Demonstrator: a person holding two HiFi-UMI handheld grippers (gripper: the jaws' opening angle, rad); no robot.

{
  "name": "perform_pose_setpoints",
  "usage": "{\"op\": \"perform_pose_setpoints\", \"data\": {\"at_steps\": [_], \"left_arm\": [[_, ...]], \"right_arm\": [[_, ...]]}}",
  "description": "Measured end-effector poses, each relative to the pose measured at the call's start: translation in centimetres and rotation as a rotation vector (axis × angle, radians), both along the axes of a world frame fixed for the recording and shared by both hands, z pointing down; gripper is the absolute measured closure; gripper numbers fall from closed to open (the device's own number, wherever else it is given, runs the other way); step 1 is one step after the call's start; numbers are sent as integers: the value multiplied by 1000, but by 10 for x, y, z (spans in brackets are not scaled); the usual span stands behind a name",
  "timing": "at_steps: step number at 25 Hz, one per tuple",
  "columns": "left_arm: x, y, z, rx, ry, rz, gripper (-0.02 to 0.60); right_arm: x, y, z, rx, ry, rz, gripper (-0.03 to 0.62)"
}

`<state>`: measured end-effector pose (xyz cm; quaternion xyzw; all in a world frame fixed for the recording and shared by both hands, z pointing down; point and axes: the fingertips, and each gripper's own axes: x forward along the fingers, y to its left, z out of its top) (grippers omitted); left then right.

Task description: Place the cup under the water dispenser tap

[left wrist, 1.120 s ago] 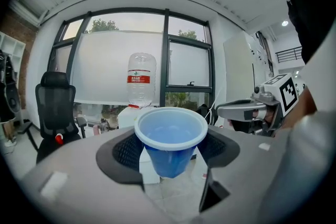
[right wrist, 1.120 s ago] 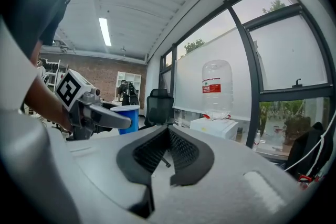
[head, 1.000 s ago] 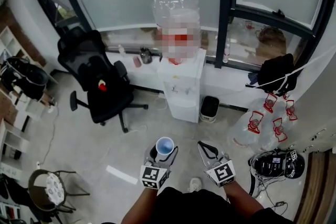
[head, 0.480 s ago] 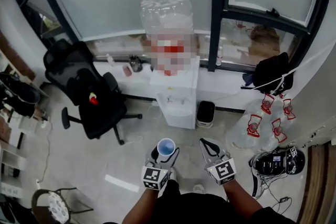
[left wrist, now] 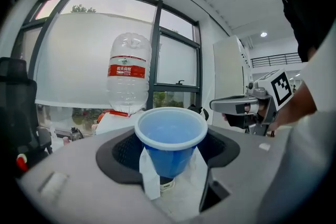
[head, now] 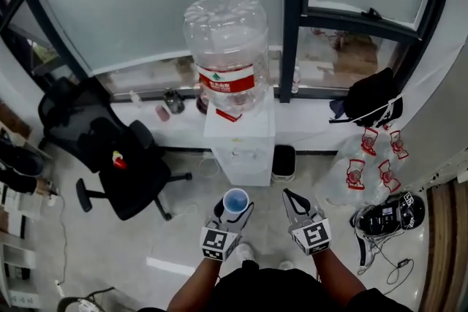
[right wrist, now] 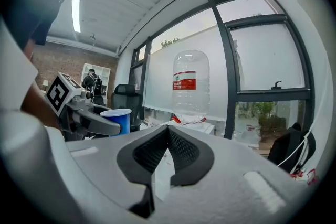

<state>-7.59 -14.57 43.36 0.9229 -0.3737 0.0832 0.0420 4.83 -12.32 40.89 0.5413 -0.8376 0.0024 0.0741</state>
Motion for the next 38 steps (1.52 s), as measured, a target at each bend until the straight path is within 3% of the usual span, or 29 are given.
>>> {"op": "perform_pose_setpoints", "data": {"at_steps": [3,7,11,18,23,29,38], "left_arm": [[-4,-11,7,-13,5,40,249],[-13,-21,17,-39,36,85,249],[-17,-32,27,-54,48,114,249],[-6,-57,68,-86,32,93,249],[14,-90,113,-78,23,43,249],[36,-119,178,-83,-13,-7,247],[60,-161,276,-81,-38,-40,247]], "right_arm": [[-5,-12,-1,9,14,39,591],[-21,-21,4,12,114,61,591],[-27,-28,14,-11,118,72,591],[-23,-43,48,-56,89,59,591],[-9,-71,81,-29,144,55,591],[4,-99,114,12,-35,101,591],[20,-114,208,-66,-113,127,591]]}}
